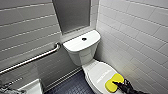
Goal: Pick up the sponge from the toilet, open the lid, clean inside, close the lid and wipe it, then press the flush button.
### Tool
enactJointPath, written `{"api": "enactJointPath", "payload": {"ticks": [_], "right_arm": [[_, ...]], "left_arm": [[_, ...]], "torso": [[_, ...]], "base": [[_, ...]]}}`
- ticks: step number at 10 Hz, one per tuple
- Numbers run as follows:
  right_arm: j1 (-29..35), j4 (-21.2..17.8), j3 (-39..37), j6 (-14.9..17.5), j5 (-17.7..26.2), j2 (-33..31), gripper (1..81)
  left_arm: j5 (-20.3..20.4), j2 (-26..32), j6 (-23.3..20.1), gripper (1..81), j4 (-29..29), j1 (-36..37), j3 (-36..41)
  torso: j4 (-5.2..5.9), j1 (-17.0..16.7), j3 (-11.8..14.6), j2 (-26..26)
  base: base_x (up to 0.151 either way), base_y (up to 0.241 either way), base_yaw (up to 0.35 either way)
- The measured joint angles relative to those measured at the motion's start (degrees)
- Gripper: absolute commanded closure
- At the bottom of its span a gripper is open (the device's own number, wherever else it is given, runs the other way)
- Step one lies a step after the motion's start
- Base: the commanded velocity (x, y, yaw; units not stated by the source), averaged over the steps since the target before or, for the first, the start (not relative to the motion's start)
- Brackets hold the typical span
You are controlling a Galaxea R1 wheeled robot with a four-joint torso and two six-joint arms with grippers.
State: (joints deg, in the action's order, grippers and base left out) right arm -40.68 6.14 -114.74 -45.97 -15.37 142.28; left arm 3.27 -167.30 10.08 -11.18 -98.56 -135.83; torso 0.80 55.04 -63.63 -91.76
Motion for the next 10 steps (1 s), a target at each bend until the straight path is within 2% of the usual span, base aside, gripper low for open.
{"api": "enactJointPath", "payload": {"ticks": [3, 6, 7, 10], "right_arm": [[0.7, 1.4, -4.8, 0.4, -3.7, 4.0, 1.0], [0.5, 1.4, -5.0, 0.5, -4.4, 4.4, 1.0], [0.4, 1.5, -4.4, 0.2, -3.2, 4.0, 81.1], [-0.3, 1.4, -0.6, 0.3, -1.9, 1.0, 81.1]], "left_arm": [[0.0, 0.2, 0.0, 1.0, 0.0, 0.0, 0.0], [0.0, 0.1, 0.0, 1.0, 0.0, 0.0, 0.0], [0.0, 0.0, 0.0, 1.0, 0.0, 0.0, 0.0], [0.0, 0.0, 0.0, 1.0, 0.0, 0.0, 0.0]], "torso": [[-0.07, 0.0, 0.0, 0.0], [-0.07, 0.0, 0.0, 0.0], [-0.07, 0.0, 0.0, 0.0], [-0.07, 0.0, 0.0, 0.0]], "base": [[0.000, 0.000, 0.000], [0.000, 0.000, 0.000], [0.000, 0.000, 0.000], [0.000, 0.000, 0.000]]}}
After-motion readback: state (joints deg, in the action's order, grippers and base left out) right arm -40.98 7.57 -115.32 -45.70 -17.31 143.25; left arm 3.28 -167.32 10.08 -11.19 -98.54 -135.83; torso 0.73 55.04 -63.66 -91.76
